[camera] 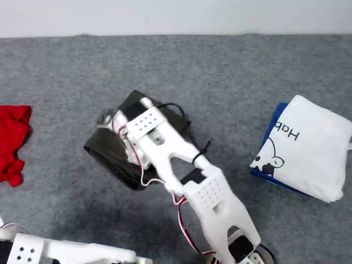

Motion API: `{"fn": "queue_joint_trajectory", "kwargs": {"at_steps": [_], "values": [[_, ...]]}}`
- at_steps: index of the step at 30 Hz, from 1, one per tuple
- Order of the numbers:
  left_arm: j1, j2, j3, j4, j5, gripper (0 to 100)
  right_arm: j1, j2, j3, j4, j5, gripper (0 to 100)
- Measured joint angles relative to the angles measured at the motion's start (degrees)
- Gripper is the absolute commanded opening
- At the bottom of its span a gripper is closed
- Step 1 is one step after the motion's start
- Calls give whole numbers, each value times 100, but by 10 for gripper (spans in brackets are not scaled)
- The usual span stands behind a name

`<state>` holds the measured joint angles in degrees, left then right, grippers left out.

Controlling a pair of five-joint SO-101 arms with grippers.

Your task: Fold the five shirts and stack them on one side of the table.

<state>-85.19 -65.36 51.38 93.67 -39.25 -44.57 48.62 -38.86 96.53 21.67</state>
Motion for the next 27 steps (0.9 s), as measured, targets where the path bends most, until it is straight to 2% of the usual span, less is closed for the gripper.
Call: {"fn": "queue_joint_trajectory", "kwargs": {"at_steps": [4,11,16,20,27], "values": [[44,0,0,0,0,101,-220,114,-211,35,0,9],[53,0,0,0,0,101,-290,62,-1521,396,-35,9],[53,0,0,0,0,101,-158,-703,-1424,404,-598,9],[53,0,0,0,0,101,-9,-1521,-633,404,-1020,10],[53,0,0,0,0,102,396,-2391,598,413,-2505,147]]}}
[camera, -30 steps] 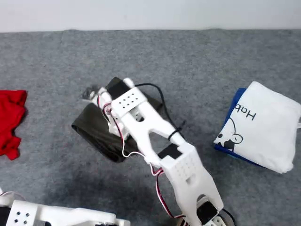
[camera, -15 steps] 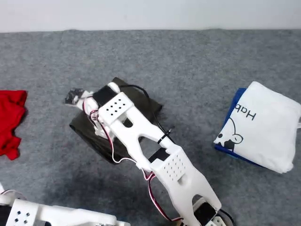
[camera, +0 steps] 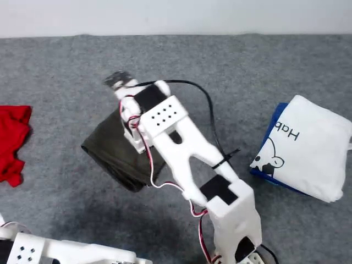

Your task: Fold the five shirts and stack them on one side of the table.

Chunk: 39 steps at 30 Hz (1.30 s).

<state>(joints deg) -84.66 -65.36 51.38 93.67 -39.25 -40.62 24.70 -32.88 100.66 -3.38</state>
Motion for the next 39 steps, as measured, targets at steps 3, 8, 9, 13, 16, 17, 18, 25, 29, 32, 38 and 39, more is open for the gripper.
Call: {"fn": "queue_joint_trajectory", "kwargs": {"at_steps": [3,8,9,13,16,17,18,25,29,32,38,39], "values": [[0,0,0,0,0,102,70,-18,193,0,-879,201],[0,0,0,0,0,101,79,-26,202,-273,-2338,381],[0,0,0,0,0,101,79,0,202,-413,-2646,426],[0,0,0,0,0,101,-44,360,202,-1081,-3692,507],[0,0,0,0,0,101,-114,668,202,-1591,-4097,487],[0,0,0,0,0,101,-149,765,202,-1758,-4202,482],[0,0,0,0,0,101,-185,862,202,-1908,-4290,478],[0,0,0,0,0,101,-273,1433,202,-2927,-4510,479],[0,0,0,0,0,101,-281,1916,202,-3429,-4527,478],[0,0,0,0,0,101,-281,2207,193,-3666,-4527,433],[0,0,0,0,0,101,-237,2374,167,-3684,-4695,136],[0,0,0,0,0,101,-202,2374,167,-3675,-4712,86]]}}
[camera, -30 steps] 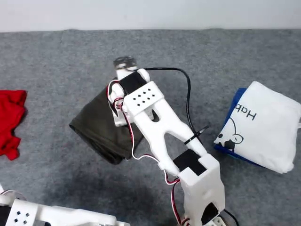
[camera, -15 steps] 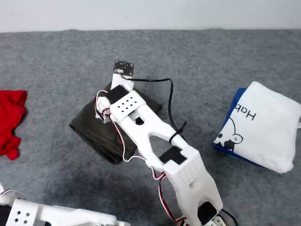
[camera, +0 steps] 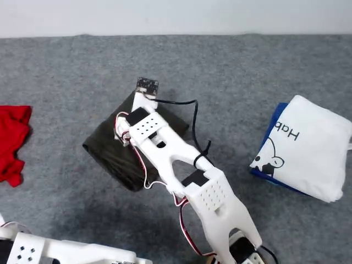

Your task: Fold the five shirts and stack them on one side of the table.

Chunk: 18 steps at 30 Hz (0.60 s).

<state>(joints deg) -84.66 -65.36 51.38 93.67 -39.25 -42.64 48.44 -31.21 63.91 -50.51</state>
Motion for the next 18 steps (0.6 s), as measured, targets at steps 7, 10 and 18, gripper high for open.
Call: {"fn": "queue_joint_trajectory", "kwargs": {"at_steps": [7,10,18], "values": [[0,0,0,0,0,101,387,-9,-70,185,0,6],[0,0,0,0,0,101,510,26,-369,501,53,9],[0,0,0,0,0,101,519,273,-1231,1468,791,8]]}}
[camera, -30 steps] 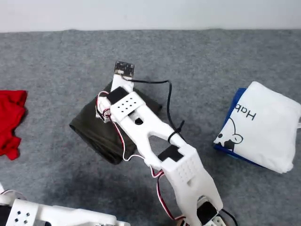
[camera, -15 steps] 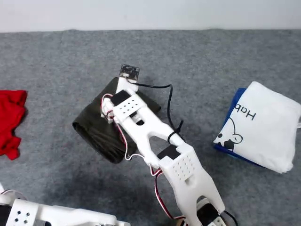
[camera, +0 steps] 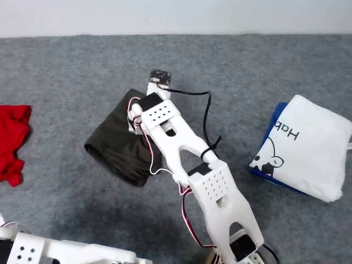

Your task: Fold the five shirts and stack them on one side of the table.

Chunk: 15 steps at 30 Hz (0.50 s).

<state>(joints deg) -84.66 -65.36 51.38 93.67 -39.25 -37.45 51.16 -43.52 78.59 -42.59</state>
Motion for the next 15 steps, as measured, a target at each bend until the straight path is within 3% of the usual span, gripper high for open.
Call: {"fn": "queue_joint_trajectory", "kwargs": {"at_steps": [11,15], "values": [[0,0,0,0,0,101,44,18,-1459,2040,1301,8],[0,0,0,0,0,101,448,-88,-1662,2189,1723,8]]}}
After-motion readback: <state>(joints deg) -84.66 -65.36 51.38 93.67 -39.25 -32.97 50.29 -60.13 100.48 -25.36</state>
